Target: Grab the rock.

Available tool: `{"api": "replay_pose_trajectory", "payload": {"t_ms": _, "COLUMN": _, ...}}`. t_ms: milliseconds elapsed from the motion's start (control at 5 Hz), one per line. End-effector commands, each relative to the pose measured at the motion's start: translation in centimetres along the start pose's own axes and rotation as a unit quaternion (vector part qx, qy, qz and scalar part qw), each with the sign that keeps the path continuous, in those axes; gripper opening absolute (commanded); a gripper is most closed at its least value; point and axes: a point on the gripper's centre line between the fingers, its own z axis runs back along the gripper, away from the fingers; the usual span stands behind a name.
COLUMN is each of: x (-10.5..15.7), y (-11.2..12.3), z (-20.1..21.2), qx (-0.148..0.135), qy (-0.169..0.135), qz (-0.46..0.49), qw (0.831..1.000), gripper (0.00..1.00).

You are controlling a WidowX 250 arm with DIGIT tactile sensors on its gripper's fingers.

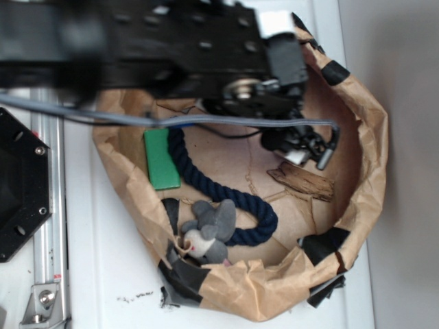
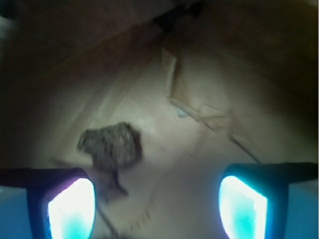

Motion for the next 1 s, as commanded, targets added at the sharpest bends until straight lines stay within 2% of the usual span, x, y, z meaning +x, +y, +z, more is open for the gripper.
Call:
{"api": "replay_pose_trajectory", "payload": {"t_ms": 0, "x": 3.6, "y": -2.5, "z": -1.8, "qx": -0.038, "qy": -0.019, "qz": 0.002, "qw": 0.999, "gripper": 1.00}}
{"api": "replay_pose_trajectory", "payload": {"t_ms": 200, "x": 3.0, "y": -3.6, "z": -3.6, "qx": -0.023, "qy": 0.001, "qz": -0.013, "qw": 1.000, "gripper": 1.00}}
{"api": "replay_pose_trajectory", "payload": {"t_ms": 400, "x": 1.0, "y": -3.2, "z": -4.3, "qx": -0.015, "qy": 0.076, "qz": -0.018, "qw": 0.997, "gripper": 0.91}}
{"api": "replay_pose_trajectory", "payload": {"t_ms": 600, "x": -1.3, "y": -3.0, "z": -4.5, "qx": 0.005, "qy": 0.085, "qz": -0.017, "qw": 0.996, "gripper": 0.00}}
{"api": "replay_pose_trajectory", "payload": {"t_ms": 800, "x": -1.3, "y": -2.6, "z": -1.6, "qx": 0.009, "qy": 0.068, "qz": -0.050, "qw": 0.996, "gripper": 0.00}}
